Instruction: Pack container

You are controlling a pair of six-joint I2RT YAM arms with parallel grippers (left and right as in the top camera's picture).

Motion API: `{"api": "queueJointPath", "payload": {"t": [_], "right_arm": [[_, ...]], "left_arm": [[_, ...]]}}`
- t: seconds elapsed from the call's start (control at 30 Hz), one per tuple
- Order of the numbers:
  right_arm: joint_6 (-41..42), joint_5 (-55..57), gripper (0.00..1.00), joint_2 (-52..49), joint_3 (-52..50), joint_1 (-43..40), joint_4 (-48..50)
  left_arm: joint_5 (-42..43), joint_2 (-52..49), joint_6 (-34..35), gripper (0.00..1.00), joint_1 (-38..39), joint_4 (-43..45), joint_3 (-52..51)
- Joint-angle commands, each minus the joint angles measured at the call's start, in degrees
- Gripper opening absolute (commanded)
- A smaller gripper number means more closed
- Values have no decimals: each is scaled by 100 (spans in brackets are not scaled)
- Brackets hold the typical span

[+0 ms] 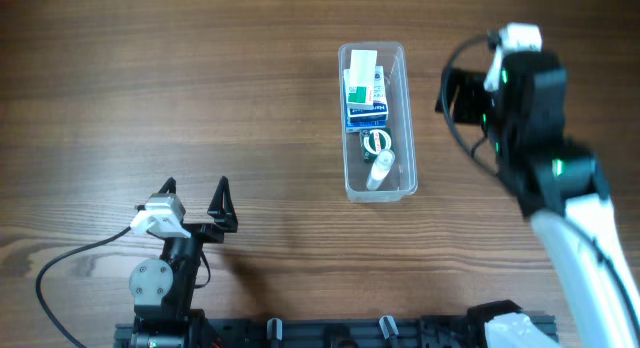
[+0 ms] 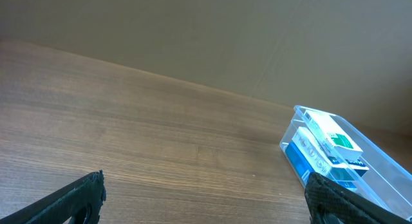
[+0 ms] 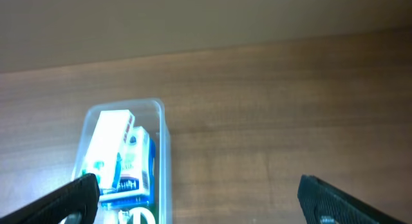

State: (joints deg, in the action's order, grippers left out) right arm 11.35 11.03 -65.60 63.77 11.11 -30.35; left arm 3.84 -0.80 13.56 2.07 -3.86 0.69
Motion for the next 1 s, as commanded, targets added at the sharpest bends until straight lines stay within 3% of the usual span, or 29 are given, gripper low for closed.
{"api": "queueJointPath", "payload": {"t": [0.0, 0.17, 0.4, 0.73, 0.97], "right_arm": [[-87, 96, 100, 1392, -1491, -11, 1023], [-85, -212, 100, 3534, -3510, -227, 2232], [-85, -599, 100, 5668, -4968, -765, 2374], [68, -662, 100, 6546, -5761, -785, 2837], [66, -664, 100, 6542, -5790, -968, 2896]], "left_arm": [[66, 42, -116, 100, -55, -17, -37], [66, 42, -116, 100, -55, -17, -37], [66, 42, -116, 100, -55, -17, -37], [66, 42, -116, 100, -55, -17, -37], [66, 42, -116, 100, -55, -17, -37]]}}
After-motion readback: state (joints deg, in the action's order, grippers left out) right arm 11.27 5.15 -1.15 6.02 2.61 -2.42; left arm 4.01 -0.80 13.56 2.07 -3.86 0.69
